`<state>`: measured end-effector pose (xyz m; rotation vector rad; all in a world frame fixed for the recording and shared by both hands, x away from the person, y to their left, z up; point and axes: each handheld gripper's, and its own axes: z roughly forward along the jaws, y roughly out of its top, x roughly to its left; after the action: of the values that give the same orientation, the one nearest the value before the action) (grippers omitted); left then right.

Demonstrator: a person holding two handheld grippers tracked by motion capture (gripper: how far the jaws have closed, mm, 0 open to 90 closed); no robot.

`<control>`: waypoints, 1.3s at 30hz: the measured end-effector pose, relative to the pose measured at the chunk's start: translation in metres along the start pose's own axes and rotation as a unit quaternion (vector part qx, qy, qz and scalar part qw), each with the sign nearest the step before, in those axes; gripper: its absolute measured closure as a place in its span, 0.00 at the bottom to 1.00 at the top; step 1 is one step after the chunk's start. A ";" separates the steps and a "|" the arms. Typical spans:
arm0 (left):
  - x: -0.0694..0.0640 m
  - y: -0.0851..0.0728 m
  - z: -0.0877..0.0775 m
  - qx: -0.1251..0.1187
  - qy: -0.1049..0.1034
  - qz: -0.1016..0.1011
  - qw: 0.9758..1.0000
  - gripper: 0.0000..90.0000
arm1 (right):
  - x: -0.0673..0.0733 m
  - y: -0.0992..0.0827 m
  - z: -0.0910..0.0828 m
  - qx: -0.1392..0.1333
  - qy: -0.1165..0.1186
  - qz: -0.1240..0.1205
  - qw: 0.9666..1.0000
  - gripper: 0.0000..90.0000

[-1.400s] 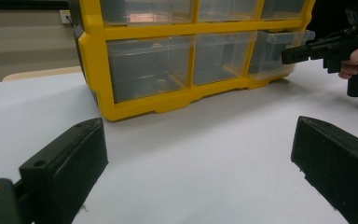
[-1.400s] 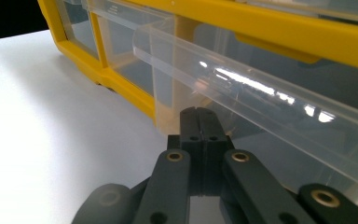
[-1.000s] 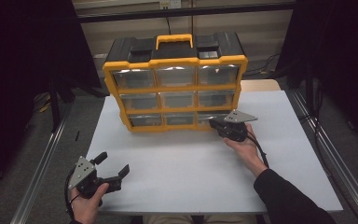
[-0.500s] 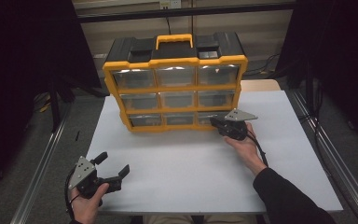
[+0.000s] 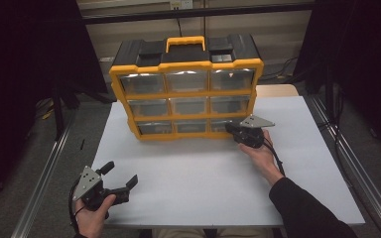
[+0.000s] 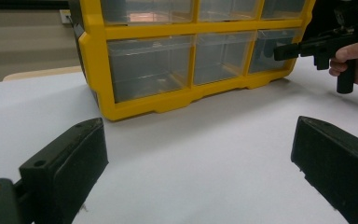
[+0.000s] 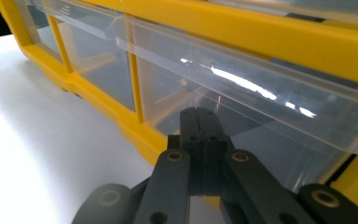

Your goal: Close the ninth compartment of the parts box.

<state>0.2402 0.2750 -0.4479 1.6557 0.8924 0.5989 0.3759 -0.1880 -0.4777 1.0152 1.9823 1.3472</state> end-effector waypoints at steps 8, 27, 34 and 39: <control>0.001 0.000 0.002 0.001 0.002 0.000 1.000 0.04 | -0.003 0.001 -0.001 -0.010 -0.009 0.009 1.000 1.00; 0.004 0.000 0.003 0.000 0.000 -0.002 1.000 0.04 | -0.001 -0.005 0.003 -0.006 -0.008 0.027 1.000 1.00; 0.003 0.001 0.003 0.000 -0.002 0.000 1.000 0.04 | 0.004 -0.005 -0.004 -0.011 0.009 0.033 0.999 0.91; 0.003 0.001 0.003 -0.001 -0.001 0.000 1.000 0.04 | 0.007 0.000 -0.012 -0.017 0.009 0.042 0.999 0.67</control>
<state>0.2440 0.2755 -0.4479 1.6547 0.8904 0.5967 0.3624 -0.1887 -0.4736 1.0839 1.9435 1.4345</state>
